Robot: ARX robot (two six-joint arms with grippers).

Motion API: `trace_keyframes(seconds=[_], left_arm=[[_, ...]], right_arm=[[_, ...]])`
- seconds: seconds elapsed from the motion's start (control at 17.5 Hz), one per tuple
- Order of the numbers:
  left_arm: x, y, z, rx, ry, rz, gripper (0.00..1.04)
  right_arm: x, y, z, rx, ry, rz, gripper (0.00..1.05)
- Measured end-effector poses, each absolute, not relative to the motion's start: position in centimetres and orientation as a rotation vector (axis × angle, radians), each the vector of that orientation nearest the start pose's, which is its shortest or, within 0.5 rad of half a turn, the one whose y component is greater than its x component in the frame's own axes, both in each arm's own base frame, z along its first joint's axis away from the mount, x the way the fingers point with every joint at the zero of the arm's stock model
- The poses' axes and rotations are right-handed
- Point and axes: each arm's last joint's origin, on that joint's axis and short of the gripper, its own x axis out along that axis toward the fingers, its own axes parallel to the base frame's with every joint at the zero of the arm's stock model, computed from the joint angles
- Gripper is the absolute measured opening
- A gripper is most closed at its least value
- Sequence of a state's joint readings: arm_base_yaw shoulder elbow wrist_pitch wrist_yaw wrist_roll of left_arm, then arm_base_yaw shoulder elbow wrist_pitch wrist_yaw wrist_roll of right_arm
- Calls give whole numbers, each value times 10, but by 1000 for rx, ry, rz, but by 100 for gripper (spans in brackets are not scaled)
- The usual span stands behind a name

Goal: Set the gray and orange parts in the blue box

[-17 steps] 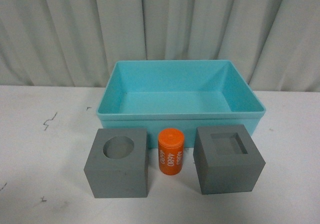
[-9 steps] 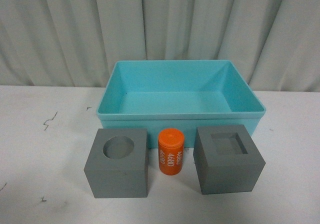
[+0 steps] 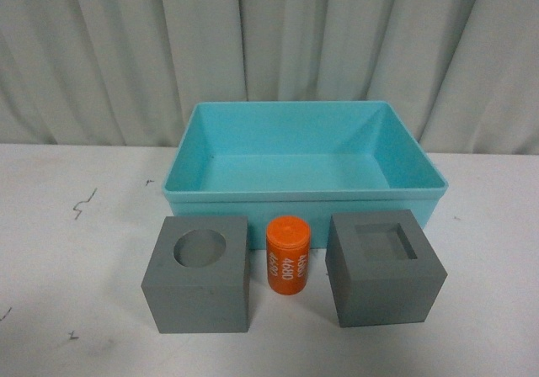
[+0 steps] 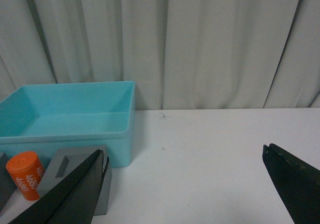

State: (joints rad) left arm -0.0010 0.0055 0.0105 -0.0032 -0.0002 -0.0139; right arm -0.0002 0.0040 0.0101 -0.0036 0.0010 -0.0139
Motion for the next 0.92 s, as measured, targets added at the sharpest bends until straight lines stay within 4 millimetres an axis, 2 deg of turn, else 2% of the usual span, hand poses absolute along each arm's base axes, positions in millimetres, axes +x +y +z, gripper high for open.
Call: trace_keyframes(seconds=[0.06,0.17,0.23,0.34,0.52,0.63,0.69,0.8,0.92], left_arm=[[97,0,166,-14,-2,-1,98],[97,0,166,-14,-2,-1,98],[97,0,166,-14,-2,-1,98],[97,0,166,-14,-2,-1,98],[97,0,166,-14,-2,-1,98],[97,0,166,-14,-2,-1,98],[97,0,166,-14,-2,-1,98],[97,0,166,-14,-2,-1,98],[97,0,166,-14,-2,-1,98]], right_arm=[[97,0,166,-14,-3,-1,98],[99,1,165,4,208,-36,98],[100,2,172,14,223,-28,98],[104,3,200,37,121,-17,98],[138,3,221,102,137,13,98],[180,6,250,171,160,64,98],[199,7,257,196,189,71,98],[238,12,259,236,294,96,98],[271,21,251,253,395,125,98]])
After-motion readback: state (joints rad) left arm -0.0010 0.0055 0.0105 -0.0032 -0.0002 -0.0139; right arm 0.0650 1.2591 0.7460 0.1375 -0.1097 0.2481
